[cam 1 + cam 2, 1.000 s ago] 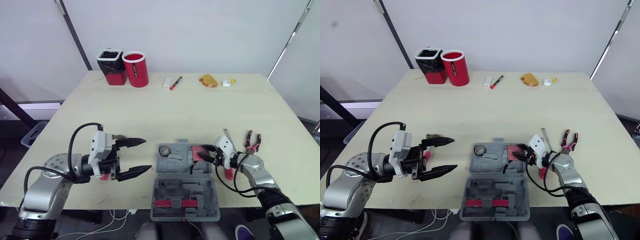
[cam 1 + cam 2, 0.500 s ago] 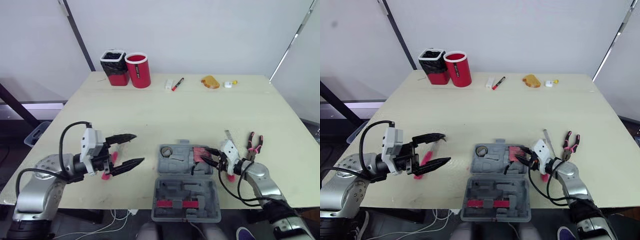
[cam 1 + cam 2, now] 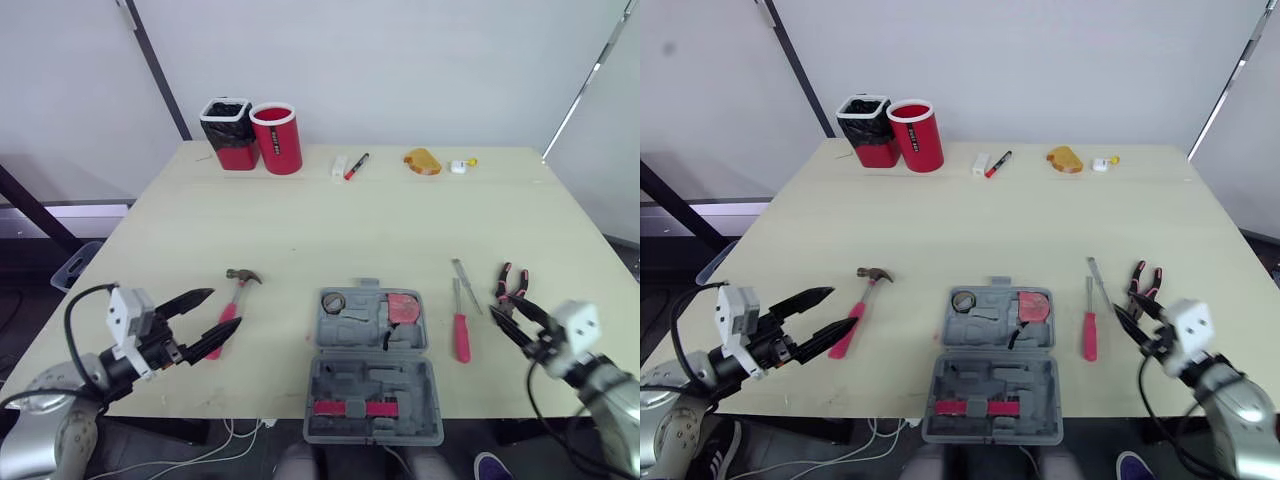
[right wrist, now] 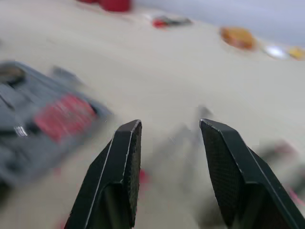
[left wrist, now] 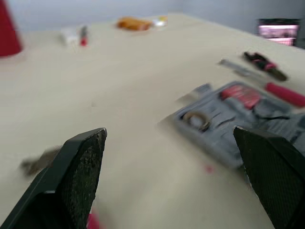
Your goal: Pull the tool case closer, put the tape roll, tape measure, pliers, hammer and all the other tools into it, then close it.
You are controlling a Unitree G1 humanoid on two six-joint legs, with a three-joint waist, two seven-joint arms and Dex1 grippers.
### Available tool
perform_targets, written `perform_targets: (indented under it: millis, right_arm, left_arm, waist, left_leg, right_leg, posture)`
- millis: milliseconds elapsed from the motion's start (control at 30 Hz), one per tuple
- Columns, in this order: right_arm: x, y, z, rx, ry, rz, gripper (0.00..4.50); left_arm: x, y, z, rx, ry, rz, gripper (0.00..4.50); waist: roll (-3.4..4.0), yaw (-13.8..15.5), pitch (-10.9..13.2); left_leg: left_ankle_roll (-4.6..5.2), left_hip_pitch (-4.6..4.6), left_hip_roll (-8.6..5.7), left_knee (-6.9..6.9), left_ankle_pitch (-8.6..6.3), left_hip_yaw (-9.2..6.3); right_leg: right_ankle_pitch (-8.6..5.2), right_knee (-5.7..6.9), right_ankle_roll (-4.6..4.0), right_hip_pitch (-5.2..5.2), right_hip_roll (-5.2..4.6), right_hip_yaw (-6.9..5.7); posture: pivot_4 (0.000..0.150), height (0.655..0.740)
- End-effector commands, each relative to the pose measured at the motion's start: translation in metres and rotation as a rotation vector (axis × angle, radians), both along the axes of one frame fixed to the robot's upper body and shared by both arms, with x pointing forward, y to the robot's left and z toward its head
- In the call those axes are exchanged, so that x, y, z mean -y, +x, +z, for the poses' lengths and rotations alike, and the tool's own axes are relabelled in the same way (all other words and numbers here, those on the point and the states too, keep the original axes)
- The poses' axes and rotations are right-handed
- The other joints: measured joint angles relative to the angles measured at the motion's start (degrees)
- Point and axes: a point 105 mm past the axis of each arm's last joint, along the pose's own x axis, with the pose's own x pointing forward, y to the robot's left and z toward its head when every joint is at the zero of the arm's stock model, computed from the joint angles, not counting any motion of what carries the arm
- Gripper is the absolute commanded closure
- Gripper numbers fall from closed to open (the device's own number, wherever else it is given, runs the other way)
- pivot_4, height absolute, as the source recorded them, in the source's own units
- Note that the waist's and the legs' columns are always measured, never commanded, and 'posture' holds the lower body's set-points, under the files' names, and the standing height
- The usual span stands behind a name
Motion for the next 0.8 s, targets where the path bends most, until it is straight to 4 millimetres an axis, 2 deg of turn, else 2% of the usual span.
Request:
perform_targets:
  millis: [33,100,133,233,300,433,567,700,800]
  right_arm:
    - [0.013,-0.023,0.016,0.040,0.058,-0.054,2.44]
    - [0.020,-0.032,0.014,0.027,0.077,-0.088,2.44]
    - [0.028,-0.044,0.008,0.007,0.095,-0.130,2.22]
    - [0.043,-0.074,-0.005,-0.043,0.119,-0.221,1.12]
    - [0.047,-0.086,-0.012,-0.069,0.124,-0.250,0.04]
    - [0.053,-0.103,-0.024,-0.099,0.138,-0.304,0.04]
    - [0.057,-0.115,-0.035,-0.132,0.148,-0.338,0.04]
    - [0.056,-0.114,-0.036,-0.130,0.146,-0.328,0.04]
    - [0.051,-0.104,-0.031,-0.107,0.138,-0.301,0.04]
  left_arm:
    - [-0.025,-0.011,-0.013,0.002,0.063,0.094,0.00]
    - [-0.032,-0.017,-0.025,-0.022,0.082,0.115,0.00]
    - [-0.039,-0.023,-0.032,-0.043,0.080,0.144,0.00]
    - [-0.054,-0.034,-0.040,-0.062,0.052,0.224,0.00]
    - [-0.063,-0.037,-0.043,-0.065,0.040,0.272,0.00]
    - [-0.072,-0.045,-0.050,-0.083,0.026,0.326,0.00]
    - [-0.077,-0.053,-0.056,-0.100,0.021,0.367,0.00]
    - [-0.072,-0.052,-0.056,-0.098,0.030,0.340,0.00]
    - [-0.065,-0.044,-0.051,-0.078,0.037,0.298,0.00]
  waist:
    - [0.01,-0.18,0.00]
    - [0.02,-0.35,0.00]
    - [0.02,-0.34,0.01]
    - [-0.06,0.03,0.00]
    - [-0.09,0.14,0.03]
    - [-0.09,0.00,0.01]
    - [-0.17,-0.08,-0.04]
    - [-0.18,-0.02,-0.06]
    - [-0.19,0.03,-0.06]
  left_leg:
    - [0.00,0.03,0.01,0.00,0.00,-0.02]
    - [0.00,0.11,0.04,-0.01,0.00,-0.07]
    - [0.00,0.12,0.05,-0.01,0.00,-0.07]
    - [-0.01,0.05,0.11,-0.03,-0.01,-0.09]
    - [-0.01,0.02,0.12,-0.07,-0.02,-0.13]
    - [-0.24,0.07,0.11,-0.08,-0.15,-0.08]
    - [-0.28,0.06,0.11,-0.30,-0.17,-0.07]
    - [-0.23,0.06,0.08,-0.66,-0.14,-0.06]
    - [-0.04,0.05,0.07,-0.73,-0.03,-0.06]
  right_leg:
    - [-0.03,0.01,0.06,0.00,0.00,0.02]
    - [-0.08,0.02,0.12,0.01,0.02,0.06]
    - [-0.08,0.02,0.12,0.00,0.00,0.11]
    - [-0.09,-0.02,0.11,-0.02,-0.12,0.10]
    - [-0.10,-0.08,0.11,-0.03,-0.19,0.06]
    - [-0.13,-0.12,0.16,-0.11,-0.97,-0.06]
    - [-0.12,-0.33,0.15,-0.13,-1.07,-0.12]
    - [-0.02,-0.52,-0.07,-0.19,-1.06,-0.14]
    - [-0.01,-0.61,-0.09,-0.19,-1.04,-0.18]
  posture:
    - [0.150,0.7400]
    - [0.150,0.7400]
    - [0.150,0.7400]
    - [0.150,0.7400]
    - [0.150,0.7400]
    - [0.150,0.7400]
    - [0.150,0.7400]
    - [0.150,0.7400]
    - [0.150,0.7400]
